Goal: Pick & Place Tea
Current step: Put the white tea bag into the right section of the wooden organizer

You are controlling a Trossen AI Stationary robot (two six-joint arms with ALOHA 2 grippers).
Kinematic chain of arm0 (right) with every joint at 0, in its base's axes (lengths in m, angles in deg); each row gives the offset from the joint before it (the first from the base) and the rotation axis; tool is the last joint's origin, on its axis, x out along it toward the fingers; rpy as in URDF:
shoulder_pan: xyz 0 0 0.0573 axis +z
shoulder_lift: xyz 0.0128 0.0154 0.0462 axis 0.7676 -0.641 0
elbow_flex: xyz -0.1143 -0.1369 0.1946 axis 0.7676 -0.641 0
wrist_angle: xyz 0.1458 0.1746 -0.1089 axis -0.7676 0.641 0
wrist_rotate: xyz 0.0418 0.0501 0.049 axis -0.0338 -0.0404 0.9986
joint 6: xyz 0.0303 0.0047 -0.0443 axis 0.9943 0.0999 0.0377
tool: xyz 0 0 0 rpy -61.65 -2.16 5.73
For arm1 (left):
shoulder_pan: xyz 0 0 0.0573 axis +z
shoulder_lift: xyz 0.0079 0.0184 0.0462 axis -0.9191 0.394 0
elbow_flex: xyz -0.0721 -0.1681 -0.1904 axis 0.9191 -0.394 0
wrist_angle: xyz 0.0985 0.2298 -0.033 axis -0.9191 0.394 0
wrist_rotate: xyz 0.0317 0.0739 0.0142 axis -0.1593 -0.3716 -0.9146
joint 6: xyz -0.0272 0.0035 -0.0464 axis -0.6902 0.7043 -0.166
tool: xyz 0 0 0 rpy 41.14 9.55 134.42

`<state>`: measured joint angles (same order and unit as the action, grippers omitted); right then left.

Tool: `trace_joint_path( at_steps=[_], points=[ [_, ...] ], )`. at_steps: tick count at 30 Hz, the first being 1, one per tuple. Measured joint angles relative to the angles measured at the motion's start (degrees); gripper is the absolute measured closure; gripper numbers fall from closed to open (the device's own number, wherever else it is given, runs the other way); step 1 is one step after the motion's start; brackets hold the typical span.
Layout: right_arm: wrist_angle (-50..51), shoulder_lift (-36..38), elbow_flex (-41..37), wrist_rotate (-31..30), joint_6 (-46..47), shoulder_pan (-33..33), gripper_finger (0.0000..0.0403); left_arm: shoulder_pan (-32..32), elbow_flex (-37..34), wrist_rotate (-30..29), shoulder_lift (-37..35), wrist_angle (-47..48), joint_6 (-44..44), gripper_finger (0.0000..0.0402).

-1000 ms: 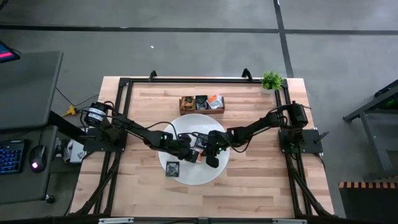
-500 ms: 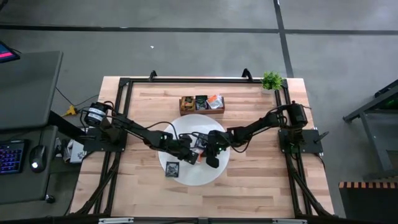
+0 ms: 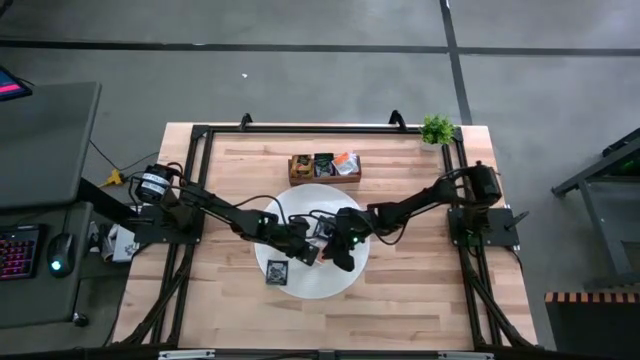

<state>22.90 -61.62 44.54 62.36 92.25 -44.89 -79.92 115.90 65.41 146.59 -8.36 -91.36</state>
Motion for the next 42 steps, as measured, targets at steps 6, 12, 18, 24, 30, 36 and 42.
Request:
trace_joint_path(
  at_steps=[6, 12, 18, 24, 30, 36, 42],
  points=[
    [4.1, 5.2, 0.0, 0.0, -0.8, 0.0, 0.0246, 0.0, 0.0, 0.1, -2.0, 0.0, 5.0, 0.0401],
    [9.4, 12.5, 0.0, -0.1, -3.0, -0.7, 0.0224, 0.8, 0.1, 0.2, -6.0, 3.5, 13.3, 0.0401],
    [17.0, 21.0, 0.1, -2.2, -5.6, -2.8, 0.0223, 2.3, 0.1, 2.1, -10.1, 9.5, 25.1, 0.0401],
    [18.6, 25.8, 0.1, 0.2, -5.8, -5.0, 0.0223, 4.0, 5.4, 6.3, -12.1, 16.1, 38.6, 0.0401],
    [18.5, 26.3, 0.1, 2.5, -5.6, -5.7, 0.0223, 7.0, 19.7, 4.6, -11.0, 34.2, 52.1, 0.0401],
    [17.5, 26.3, 0.1, 3.6, -6.0, -5.8, 0.0223, 10.3, 30.4, 3.4, -9.6, 44.1, 59.7, 0.0401],
    [14.0, 26.3, 0.1, 4.9, -5.5, -6.8, 0.0223, 11.0, 31.9, 3.4, -9.4, 45.6, 61.6, 0.0401]
  ],
)
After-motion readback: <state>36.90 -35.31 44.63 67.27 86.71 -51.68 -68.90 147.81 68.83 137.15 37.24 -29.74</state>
